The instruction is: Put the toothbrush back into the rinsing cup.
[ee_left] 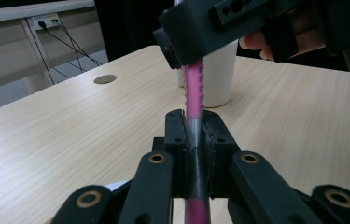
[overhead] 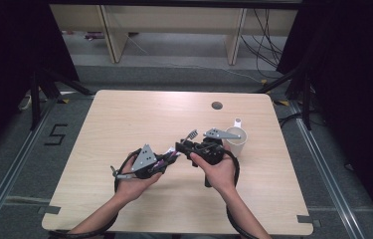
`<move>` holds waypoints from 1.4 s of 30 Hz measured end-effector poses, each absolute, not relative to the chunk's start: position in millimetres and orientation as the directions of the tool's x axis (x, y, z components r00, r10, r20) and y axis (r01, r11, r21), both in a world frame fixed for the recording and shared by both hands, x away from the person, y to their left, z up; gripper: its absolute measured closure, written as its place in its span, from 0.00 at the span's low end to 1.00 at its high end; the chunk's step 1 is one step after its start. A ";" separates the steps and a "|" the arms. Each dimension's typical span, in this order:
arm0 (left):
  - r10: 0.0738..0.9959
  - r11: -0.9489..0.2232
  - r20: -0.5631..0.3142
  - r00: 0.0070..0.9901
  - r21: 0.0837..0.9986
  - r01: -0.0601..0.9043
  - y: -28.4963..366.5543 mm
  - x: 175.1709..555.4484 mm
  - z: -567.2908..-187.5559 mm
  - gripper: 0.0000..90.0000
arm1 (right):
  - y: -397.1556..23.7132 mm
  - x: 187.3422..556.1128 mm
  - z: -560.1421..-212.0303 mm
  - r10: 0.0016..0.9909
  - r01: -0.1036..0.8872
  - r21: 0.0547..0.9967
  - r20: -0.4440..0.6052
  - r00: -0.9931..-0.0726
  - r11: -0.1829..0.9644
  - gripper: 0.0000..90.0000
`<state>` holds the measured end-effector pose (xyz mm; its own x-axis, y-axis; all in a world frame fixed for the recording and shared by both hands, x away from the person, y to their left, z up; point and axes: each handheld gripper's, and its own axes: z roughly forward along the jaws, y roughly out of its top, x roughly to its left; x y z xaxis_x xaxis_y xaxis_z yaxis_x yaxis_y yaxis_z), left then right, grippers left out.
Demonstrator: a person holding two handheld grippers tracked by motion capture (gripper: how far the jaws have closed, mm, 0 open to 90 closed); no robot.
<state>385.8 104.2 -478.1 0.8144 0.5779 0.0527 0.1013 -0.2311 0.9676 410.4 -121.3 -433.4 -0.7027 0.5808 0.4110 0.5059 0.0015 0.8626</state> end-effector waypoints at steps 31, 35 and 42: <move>0.605 -0.402 0.176 0.777 0.909 0.108 134.5 375.3 -476.3 0.47 | -161.8 409.9 -394.3 0.711 0.368 0.929 0.231 -0.664 0.041 0.92; 0.620 -0.393 0.162 0.768 0.911 0.125 142.0 373.7 -478.4 0.46 | -167.1 410.2 -390.3 0.727 0.350 0.935 0.204 -0.656 0.054 0.92; 0.641 -0.372 0.138 0.755 0.916 0.148 150.3 371.6 -482.8 0.45 | -176.3 411.5 -383.7 0.750 0.333 0.941 0.178 -0.638 0.059 0.92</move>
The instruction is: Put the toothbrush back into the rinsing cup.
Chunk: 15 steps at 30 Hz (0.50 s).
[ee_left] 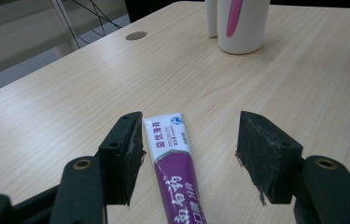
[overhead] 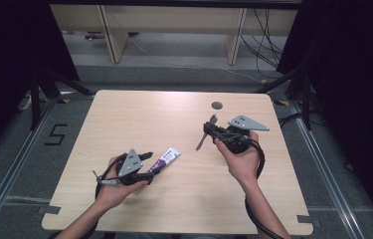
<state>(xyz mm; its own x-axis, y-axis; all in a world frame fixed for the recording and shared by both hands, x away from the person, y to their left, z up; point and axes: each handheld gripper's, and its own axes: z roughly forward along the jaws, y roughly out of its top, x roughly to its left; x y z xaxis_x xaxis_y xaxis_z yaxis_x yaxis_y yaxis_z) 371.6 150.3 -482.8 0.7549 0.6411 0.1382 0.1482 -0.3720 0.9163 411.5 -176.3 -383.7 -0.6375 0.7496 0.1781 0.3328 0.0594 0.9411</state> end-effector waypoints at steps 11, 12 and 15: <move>0.661 -0.355 0.119 0.741 0.920 0.168 157.4 370.6 -487.2 0.45 | -192.1 416.5 -371.2 0.789 0.316 0.947 0.147 -0.596 0.062 0.92; 0.661 -0.351 0.117 0.741 0.921 0.169 157.7 370.7 -487.6 0.45 | -194.0 417.9 -369.8 0.793 0.310 0.949 0.141 -0.592 0.063 0.92; 0.665 -0.347 0.114 0.738 0.922 0.171 158.5 370.9 -488.3 0.45 | -199.1 420.3 -365.7 0.804 0.303 0.950 0.123 -0.582 0.074 0.92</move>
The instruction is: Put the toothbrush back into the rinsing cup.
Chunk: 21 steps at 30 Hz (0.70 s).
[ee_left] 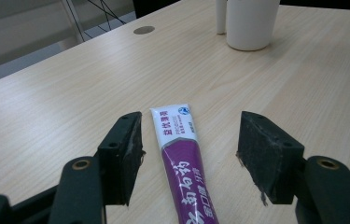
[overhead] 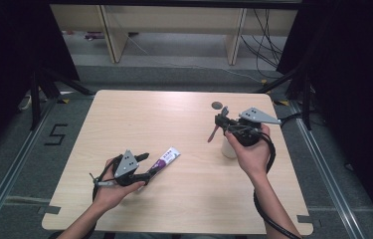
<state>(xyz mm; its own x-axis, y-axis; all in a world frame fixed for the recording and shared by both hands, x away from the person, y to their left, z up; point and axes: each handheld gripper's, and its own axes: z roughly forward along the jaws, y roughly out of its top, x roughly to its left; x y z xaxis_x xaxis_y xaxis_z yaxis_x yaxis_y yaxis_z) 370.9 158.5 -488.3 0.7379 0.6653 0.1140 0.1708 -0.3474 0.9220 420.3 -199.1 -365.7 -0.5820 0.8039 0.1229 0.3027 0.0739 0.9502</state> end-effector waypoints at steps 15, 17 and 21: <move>0.667 -0.328 0.092 0.739 0.927 0.180 159.2 371.1 -489.4 0.44 | -216.2 431.4 -353.9 0.843 0.287 0.953 0.072 -0.533 0.100 0.92; 0.669 -0.326 0.093 0.738 0.928 0.179 158.9 370.9 -489.7 0.44 | -218.4 432.5 -352.6 0.851 0.287 0.952 0.064 -0.521 0.104 0.92; 0.670 -0.325 0.096 0.736 0.929 0.176 159.0 371.1 -490.2 0.44 | -222.7 436.3 -349.7 0.860 0.274 0.956 0.052 -0.508 0.104 0.92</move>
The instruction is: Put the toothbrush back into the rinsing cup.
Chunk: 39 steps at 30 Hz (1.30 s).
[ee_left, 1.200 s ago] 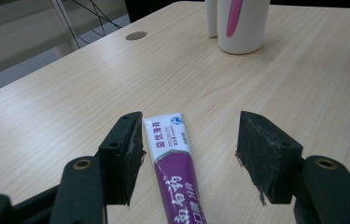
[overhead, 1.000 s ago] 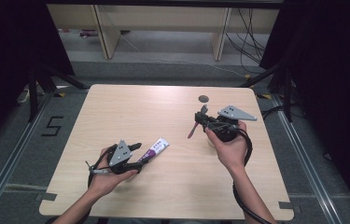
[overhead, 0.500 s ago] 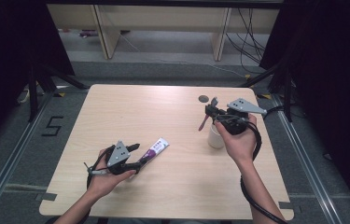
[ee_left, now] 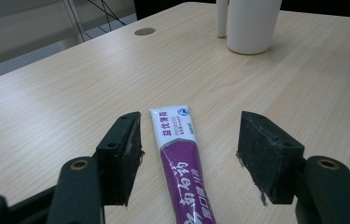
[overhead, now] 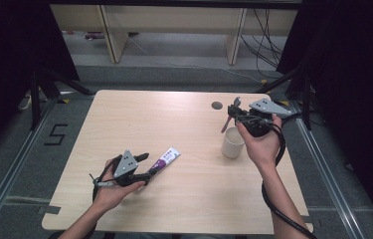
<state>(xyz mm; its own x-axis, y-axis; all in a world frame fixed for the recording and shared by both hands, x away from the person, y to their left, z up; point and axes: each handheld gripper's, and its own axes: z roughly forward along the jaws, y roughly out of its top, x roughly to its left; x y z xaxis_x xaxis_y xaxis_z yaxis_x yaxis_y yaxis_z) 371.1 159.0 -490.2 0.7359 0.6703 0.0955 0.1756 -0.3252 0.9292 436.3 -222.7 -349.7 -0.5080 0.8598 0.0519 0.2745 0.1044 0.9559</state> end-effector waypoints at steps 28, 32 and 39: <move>0.671 -0.332 0.088 0.736 0.923 0.193 161.5 372.4 -492.2 0.44 | -248.6 477.1 -345.4 0.930 0.270 0.957 -0.004 -0.367 0.111 0.92; 0.670 -0.328 0.086 0.737 0.925 0.190 161.5 372.8 -492.1 0.44 | -250.6 483.7 -349.6 0.936 0.279 0.953 -0.014 -0.351 0.118 0.92; 0.670 -0.328 0.085 0.737 0.925 0.191 161.8 373.9 -490.9 0.44 | -250.5 492.0 -355.5 0.940 0.306 0.944 -0.011 -0.342 0.123 0.92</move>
